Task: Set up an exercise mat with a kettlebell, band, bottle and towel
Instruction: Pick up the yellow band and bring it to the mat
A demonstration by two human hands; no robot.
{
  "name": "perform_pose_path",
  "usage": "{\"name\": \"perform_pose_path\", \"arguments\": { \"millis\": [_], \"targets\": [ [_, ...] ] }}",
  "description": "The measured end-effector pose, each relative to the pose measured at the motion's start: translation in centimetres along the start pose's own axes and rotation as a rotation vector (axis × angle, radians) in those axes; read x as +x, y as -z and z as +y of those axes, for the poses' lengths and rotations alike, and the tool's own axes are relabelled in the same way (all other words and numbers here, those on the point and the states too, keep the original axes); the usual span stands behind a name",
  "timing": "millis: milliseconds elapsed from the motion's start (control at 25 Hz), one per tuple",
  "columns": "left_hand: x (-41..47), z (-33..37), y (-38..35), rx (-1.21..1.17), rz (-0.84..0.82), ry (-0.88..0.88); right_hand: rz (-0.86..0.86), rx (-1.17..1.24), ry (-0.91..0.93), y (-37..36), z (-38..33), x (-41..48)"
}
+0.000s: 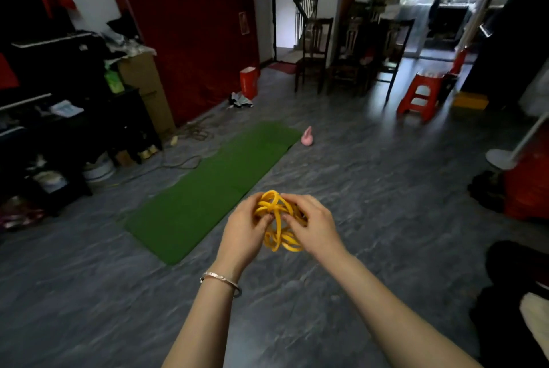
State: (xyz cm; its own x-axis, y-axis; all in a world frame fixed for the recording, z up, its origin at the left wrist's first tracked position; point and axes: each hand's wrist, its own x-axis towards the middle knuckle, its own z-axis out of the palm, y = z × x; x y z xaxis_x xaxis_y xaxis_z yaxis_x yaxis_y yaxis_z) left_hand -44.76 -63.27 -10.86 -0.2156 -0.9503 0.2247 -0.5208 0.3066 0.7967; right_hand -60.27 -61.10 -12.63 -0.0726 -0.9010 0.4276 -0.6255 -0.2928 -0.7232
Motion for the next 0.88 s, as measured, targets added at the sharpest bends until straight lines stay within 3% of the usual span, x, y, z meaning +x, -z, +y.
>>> {"name": "perform_pose_path", "arguments": {
  "millis": [880],
  "targets": [
    [57.9, 1.0, -30.5, 0.139, -0.153, -0.078, 0.048, -0.071, -0.135, 11.5, 41.6, 47.6]
  ]
}}
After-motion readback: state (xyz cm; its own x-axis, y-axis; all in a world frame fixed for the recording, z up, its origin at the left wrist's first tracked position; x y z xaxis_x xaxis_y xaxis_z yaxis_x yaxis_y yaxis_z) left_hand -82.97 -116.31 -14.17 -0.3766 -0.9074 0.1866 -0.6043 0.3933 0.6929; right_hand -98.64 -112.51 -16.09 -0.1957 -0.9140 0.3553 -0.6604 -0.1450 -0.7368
